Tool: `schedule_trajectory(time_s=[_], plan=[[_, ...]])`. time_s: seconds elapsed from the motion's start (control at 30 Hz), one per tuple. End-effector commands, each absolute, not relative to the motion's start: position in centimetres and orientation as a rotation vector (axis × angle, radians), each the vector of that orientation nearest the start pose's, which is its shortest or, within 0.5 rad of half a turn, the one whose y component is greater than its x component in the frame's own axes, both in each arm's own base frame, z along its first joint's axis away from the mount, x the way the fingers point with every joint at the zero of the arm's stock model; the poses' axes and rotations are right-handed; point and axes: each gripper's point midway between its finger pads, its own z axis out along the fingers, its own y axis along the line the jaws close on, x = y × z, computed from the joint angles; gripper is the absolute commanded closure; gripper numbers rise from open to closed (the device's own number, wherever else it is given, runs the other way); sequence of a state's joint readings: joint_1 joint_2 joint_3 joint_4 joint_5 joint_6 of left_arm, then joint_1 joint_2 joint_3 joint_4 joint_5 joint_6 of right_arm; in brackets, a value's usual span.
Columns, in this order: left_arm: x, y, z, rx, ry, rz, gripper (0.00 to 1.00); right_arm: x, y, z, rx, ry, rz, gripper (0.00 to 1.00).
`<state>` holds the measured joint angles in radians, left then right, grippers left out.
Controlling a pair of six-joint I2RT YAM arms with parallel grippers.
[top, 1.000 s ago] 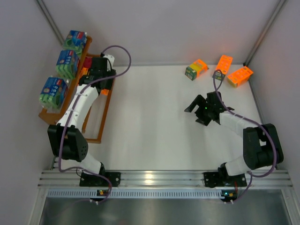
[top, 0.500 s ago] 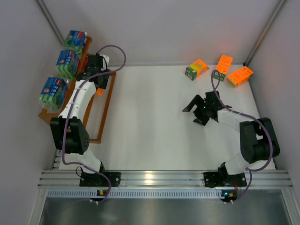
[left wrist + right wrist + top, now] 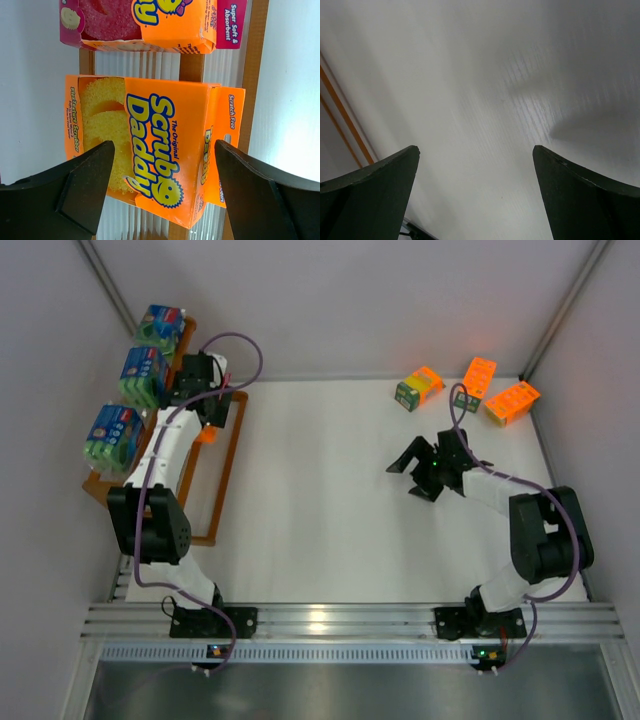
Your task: Place and organize the cleaning sponges onto the shelf
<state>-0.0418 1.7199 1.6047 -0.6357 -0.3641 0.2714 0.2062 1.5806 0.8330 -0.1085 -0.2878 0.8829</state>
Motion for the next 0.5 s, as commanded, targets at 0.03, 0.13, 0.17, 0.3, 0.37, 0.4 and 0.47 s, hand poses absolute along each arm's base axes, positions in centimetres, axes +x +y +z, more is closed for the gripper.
schedule_trajectory(time_s=[0.03,0.13,0.17,0.3,0.37,0.4,0.47], plan=[[46.2,5.8,24.0,0.155,2.254,0.556,0.12,37.2,15.6,8.1,0.682,2.378,0.852,0.01],[46.2,5.8,24.0,0.153,2.254,0.551,0.15,37.1,15.6,8.0,0.686,2.383,0.856,0.01],[46.2,5.8,23.9,0.153,2.257,0.553,0.19,37.1,15.6,7.9,0.689,2.384,0.856,0.01],[46.2,6.4,23.0,0.143,2.280,0.595,0.31,37.0,15.6,7.7,0.681,2.389,0.853,0.00],[46.4,6.3,22.5,0.148,2.290,0.581,0.32,36.9,15.6,7.7,0.675,2.391,0.852,0.01],[46.4,6.2,22.4,0.149,2.292,0.577,0.32,36.9,15.5,7.6,0.676,2.393,0.850,0.01],[46.7,6.0,22.1,0.148,2.297,0.564,0.32,36.8,15.5,7.4,0.677,2.398,0.847,0.01]])
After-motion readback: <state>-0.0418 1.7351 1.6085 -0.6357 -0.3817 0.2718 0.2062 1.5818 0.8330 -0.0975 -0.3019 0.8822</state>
